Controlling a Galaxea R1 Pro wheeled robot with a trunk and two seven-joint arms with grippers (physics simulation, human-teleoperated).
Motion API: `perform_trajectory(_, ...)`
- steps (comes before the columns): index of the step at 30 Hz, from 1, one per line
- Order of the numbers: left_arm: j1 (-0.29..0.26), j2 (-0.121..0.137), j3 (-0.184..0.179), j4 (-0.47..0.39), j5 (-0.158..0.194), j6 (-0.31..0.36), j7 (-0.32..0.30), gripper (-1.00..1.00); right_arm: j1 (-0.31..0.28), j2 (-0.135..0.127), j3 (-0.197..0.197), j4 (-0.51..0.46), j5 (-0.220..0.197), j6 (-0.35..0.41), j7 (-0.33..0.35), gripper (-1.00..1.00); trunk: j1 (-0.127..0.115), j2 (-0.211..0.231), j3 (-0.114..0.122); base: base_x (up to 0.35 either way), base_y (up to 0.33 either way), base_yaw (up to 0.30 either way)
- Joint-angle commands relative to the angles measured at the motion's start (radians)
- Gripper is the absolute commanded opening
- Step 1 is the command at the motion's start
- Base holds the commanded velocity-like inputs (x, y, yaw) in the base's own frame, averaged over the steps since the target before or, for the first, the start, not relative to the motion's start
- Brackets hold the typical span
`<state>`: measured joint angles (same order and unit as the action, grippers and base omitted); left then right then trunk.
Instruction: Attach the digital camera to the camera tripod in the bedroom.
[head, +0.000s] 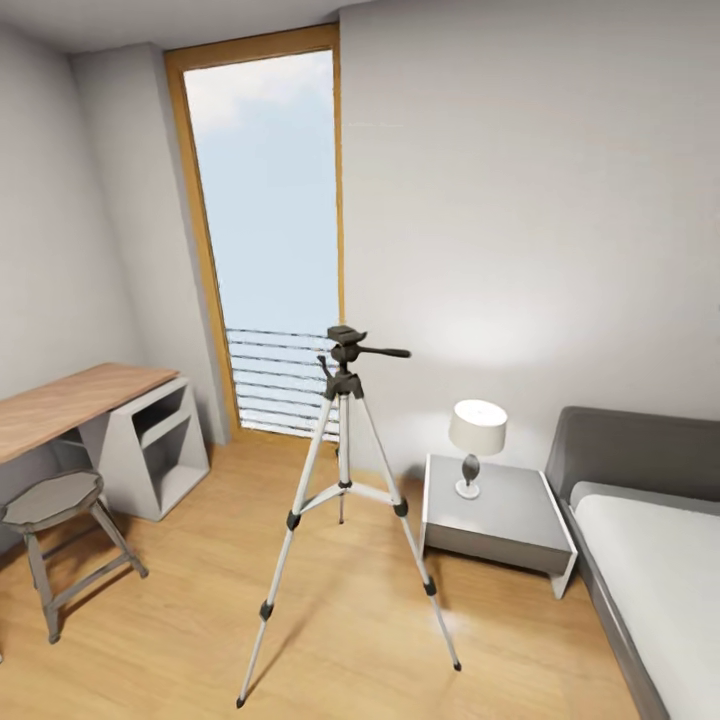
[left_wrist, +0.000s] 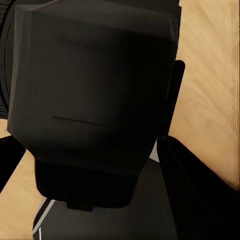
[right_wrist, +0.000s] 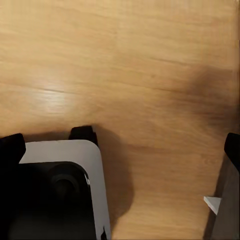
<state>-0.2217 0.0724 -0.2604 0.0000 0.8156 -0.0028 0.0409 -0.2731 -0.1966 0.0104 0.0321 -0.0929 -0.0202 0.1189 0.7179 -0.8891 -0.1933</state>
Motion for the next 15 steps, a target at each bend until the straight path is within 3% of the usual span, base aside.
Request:
perform_trajectory(1, -0.001, 0.000, -0.008, 0.000, 0.007, 0.000, 0.002, -1.00, -0.002, 0.000, 0.002, 0.003, -0.009, -0.002, 0.005, 1.00, 0.000, -0.001, -0.001, 0.200, -0.237, -0.002)
perform_trajectory(15, -0.001, 0.002, -0.008, 0.000, 0.007, 0.001, 0.002, -1.00, -0.002, -0.001, 0.002, 0.002, -0.008, -0.003, 0.004, 1.00, 0.000, -0.001, -0.001, 0.223, -0.237, 0.000)
